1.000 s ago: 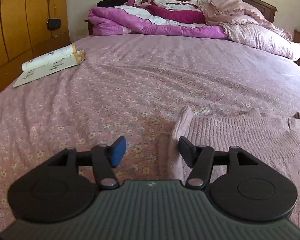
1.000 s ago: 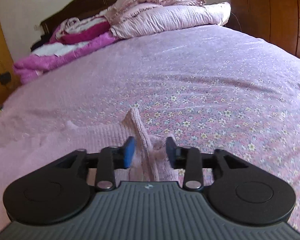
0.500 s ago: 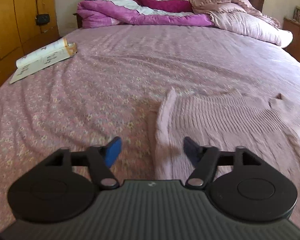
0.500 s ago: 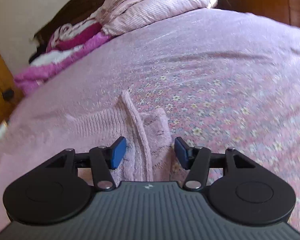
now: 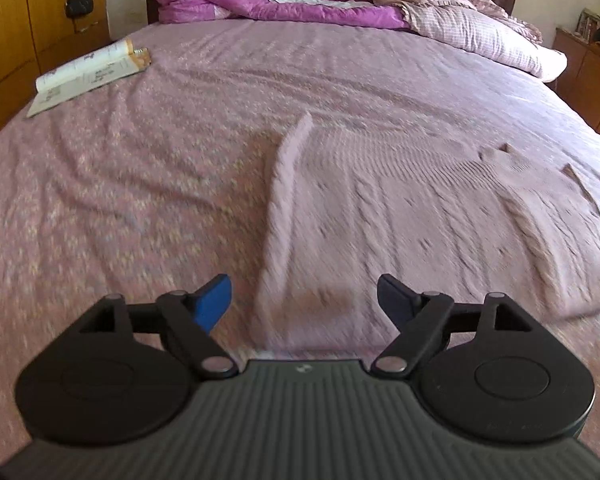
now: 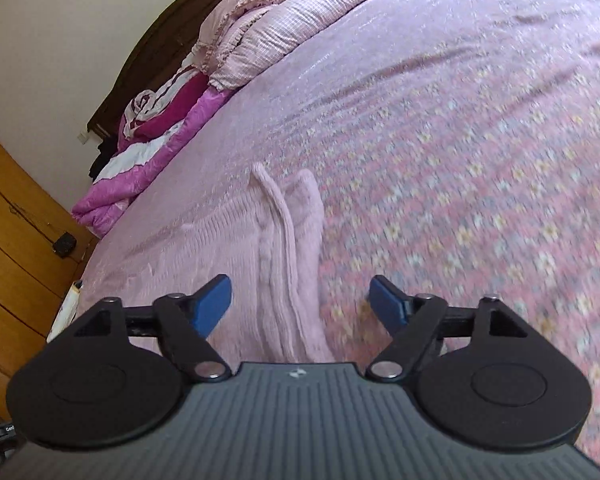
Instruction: Fold small clothes
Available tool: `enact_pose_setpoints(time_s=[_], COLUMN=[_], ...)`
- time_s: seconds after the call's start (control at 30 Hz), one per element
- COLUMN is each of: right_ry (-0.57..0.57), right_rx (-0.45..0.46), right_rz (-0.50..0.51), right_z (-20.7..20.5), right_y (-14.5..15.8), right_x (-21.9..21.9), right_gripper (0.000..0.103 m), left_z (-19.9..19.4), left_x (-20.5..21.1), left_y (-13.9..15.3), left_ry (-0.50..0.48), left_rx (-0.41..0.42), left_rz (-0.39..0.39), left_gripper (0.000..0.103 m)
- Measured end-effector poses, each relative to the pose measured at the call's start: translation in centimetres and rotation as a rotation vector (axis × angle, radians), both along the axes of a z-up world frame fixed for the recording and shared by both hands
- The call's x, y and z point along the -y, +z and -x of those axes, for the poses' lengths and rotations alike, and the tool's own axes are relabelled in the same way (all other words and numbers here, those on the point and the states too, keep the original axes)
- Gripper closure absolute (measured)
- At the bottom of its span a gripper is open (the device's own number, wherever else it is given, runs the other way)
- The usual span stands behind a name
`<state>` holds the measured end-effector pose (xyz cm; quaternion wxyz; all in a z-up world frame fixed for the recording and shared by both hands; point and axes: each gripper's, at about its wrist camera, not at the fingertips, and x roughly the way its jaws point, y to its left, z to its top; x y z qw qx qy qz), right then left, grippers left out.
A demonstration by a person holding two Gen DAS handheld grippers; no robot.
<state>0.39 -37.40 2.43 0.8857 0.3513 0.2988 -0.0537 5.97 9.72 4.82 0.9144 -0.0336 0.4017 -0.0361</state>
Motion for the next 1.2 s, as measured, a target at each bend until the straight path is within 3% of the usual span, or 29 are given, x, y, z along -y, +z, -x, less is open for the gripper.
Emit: enact_pose_setpoints(time_s=[0.3,0.5,0.8,1.2], right_ry=[0.042,0.129,0.136,0.125], right_rx=[0.009,0.023,0.058,0.081], right_rz=[-0.003,-0.075,-0.162,-0.148], right_z=[1.5,1.2,-0.5,-1.8], right_y=[-0.9,-1.3,-1.9,-2.1], right_x=[-1.8,-2.8,-2.4,-2.8], right_gripper=[0.017,0.016,0.013,0.013], left_z=[2.3,2.4,2.2,2.0], left_x=[2.0,2.6,3.1,3.5], left_y=[-0.9,-1.7,-1.9,-2.2], left_ry=[-0.035,-0.037,-0.026,-0.029], left_rx=[-0.060,-0.094,-0.117,-0.125], left_rz=[0.010,0.000,-0.017,-0.036], left_gripper=[0.022,0.021,0.021,0.021])
